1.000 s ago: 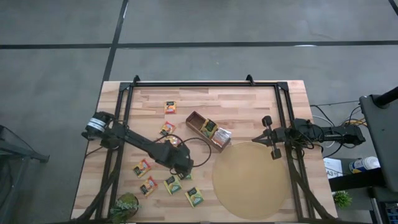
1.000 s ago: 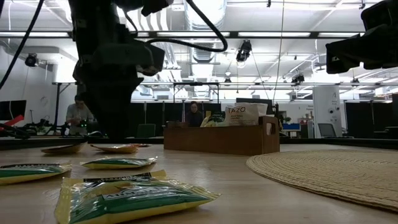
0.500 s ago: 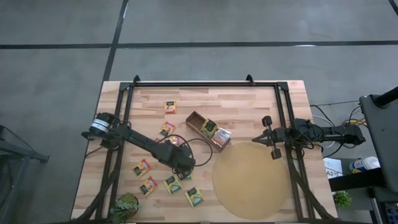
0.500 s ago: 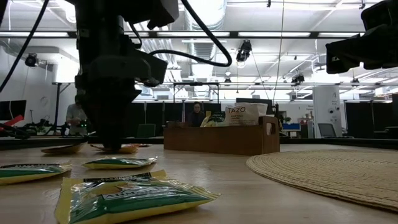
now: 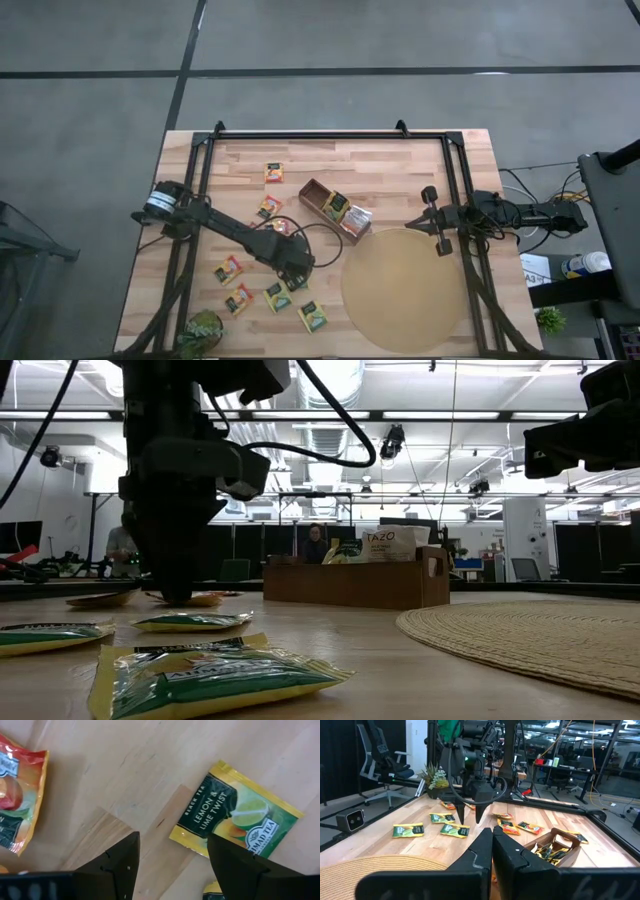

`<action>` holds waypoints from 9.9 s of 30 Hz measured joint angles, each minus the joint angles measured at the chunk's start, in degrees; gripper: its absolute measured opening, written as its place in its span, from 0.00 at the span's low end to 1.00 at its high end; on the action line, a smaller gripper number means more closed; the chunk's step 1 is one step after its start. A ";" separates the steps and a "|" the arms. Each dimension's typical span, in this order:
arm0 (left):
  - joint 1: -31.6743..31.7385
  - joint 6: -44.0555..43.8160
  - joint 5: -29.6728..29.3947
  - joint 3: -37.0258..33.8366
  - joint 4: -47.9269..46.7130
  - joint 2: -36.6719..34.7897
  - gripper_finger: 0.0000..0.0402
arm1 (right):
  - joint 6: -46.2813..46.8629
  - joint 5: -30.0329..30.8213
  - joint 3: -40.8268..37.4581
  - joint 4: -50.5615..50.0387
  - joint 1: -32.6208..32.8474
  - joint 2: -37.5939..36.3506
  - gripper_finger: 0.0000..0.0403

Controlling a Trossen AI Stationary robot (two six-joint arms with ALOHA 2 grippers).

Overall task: Pick & Place Tea
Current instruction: Put the yellow tea bag into the middle section of the wooden organizer

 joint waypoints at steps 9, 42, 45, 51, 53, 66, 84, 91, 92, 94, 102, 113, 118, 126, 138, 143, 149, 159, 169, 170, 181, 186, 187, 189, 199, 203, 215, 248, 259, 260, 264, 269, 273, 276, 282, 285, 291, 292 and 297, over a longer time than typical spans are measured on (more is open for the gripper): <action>0.04 0.64 0.51 -0.24 0.66 2.16 0.56 | 0.00 0.00 0.00 0.00 0.01 0.02 0.02; 0.14 0.82 -1.17 0.04 1.51 3.67 0.00 | 0.00 0.00 0.00 0.00 0.01 0.02 0.02; 0.13 1.14 -1.26 0.23 1.23 3.64 0.00 | 0.00 0.00 0.00 0.00 0.00 0.02 0.02; 0.28 2.41 -0.65 1.94 0.06 2.81 0.00 | 0.00 0.00 0.00 0.00 0.00 0.00 0.02; 0.35 2.92 -0.71 2.66 -0.62 2.25 0.00 | 0.00 0.00 0.00 0.00 0.00 0.00 0.02; 1.27 6.82 -2.35 7.80 -5.65 0.34 0.00 | 0.00 0.00 0.00 0.00 -0.01 0.00 0.02; 5.02 17.92 -5.47 16.34 -11.21 -0.07 0.00 | 0.00 0.00 0.00 0.00 0.01 0.02 0.02; 5.81 20.38 -6.12 18.91 -13.77 -0.07 0.00 | 0.00 0.00 0.00 0.00 -0.01 0.02 0.02; 5.87 20.62 -6.14 19.04 -13.78 -0.07 0.00 | 0.00 0.00 0.00 0.00 -0.01 0.02 0.02; 5.98 20.85 -6.44 19.10 -13.76 -0.07 0.00 | 0.00 0.00 0.00 0.00 0.01 0.02 0.02; 6.57 19.74 -8.22 18.16 -12.38 -0.07 0.07 | 0.00 0.00 0.00 0.00 0.01 0.02 0.02; 10.80 24.27 -5.57 18.05 -11.98 -0.07 0.47 | 0.01 0.00 0.00 0.00 0.00 0.02 0.02; 12.70 25.36 -5.42 15.94 -11.05 -0.07 0.54 | 0.00 0.00 0.00 0.00 -0.01 0.02 0.02; 15.76 18.41 1.09 9.06 -4.47 0.02 0.54 | 0.00 0.00 0.00 0.00 0.00 0.02 0.02; 15.18 13.88 2.30 9.99 -3.66 4.53 0.54 | 0.00 0.00 0.00 0.00 -0.01 0.00 0.02; 15.30 14.81 2.36 10.64 -3.96 6.08 0.54 | 0.00 0.00 0.00 0.00 -0.01 -0.02 0.02; 15.30 15.44 2.38 10.64 -5.90 6.51 0.54 | 0.00 0.00 0.00 0.00 -0.01 -0.02 0.02; 15.20 18.99 1.99 10.64 -3.98 6.51 0.54 | 0.00 0.00 0.00 0.00 0.00 -0.02 0.02; 15.10 21.51 1.25 9.46 -1.04 6.56 0.54 | 0.00 0.00 0.00 0.00 -0.01 -0.02 0.02; 15.10 21.60 1.25 9.28 -0.91 6.56 0.54 | 0.00 0.00 0.00 0.00 -0.01 -0.02 0.02; 15.10 21.58 2.06 5.18 2.01 6.47 0.54 | 0.00 0.00 0.00 0.00 0.00 -0.02 0.02; 15.10 21.31 2.04 5.01 2.76 6.43 0.54 | 0.00 0.00 0.00 0.00 0.00 -0.02 0.02; 15.10 21.25 2.04 5.01 2.84 6.43 0.53 | 0.00 0.00 0.00 0.00 0.00 -0.02 0.02; 15.10 20.98 1.79 4.97 2.84 6.43 0.49 | 0.00 0.00 0.00 0.00 -0.01 -0.02 0.02; 15.21 21.27 1.01 4.92 3.72 6.43 0.02 | 0.00 0.00 0.00 0.00 -0.01 -0.02 0.02; 15.19 21.27 1.25 4.92 3.78 6.43 0.00 | 0.00 0.00 0.00 0.00 -0.01 -0.02 0.02; 15.07 21.25 2.39 7.73 2.75 5.62 0.00 | 0.00 0.00 0.00 0.00 0.01 -0.02 0.02; 15.10 20.85 2.60 5.12 3.94 5.81 0.00 | 0.00 0.00 0.00 0.00 0.01 -0.04 0.02; 15.13 19.63 2.89 4.85 3.93 5.84 0.00 | 0.00 0.00 0.00 0.00 0.01 -0.02 0.02; 15.13 19.45 2.89 4.85 3.96 5.84 0.00 | 0.00 0.00 0.00 0.00 -0.01 -0.02 0.02; 15.13 19.72 2.87 4.83 4.01 5.84 0.01 | 0.01 0.00 0.00 0.00 -0.01 -0.02 0.02; 15.13 19.74 2.43 4.83 4.04 5.84 0.12 | 0.00 0.00 0.00 0.00 0.00 -0.02 0.02; 15.13 19.34 2.03 4.83 4.01 5.84 0.25 | 0.00 0.00 0.00 0.00 0.00 0.00 0.02; 15.13 18.63 1.94 4.87 3.97 5.84 0.33 | 0.00 0.00 0.00 0.00 -0.01 0.00 0.02; 15.16 18.45 1.80 6.07 2.97 5.84 0.42 | 0.00 0.00 0.00 0.00 0.01 0.00 0.02; 15.15 18.45 2.08 7.14 1.43 5.84 0.42 | 0.01 0.00 0.00 0.00 -0.01 0.00 0.02; 15.03 18.42 3.57 9.83 0.39 5.81 0.42 | 0.00 0.00 0.00 0.00 0.00 0.00 0.02; 14.83 18.40 3.57 10.28 0.42 5.80 0.42 | 0.00 0.00 0.00 0.00 0.00 0.00 0.02; 13.35 18.42 3.65 11.57 0.42 5.94 0.42 | 0.00 0.00 0.00 0.00 -0.01 0.00 0.02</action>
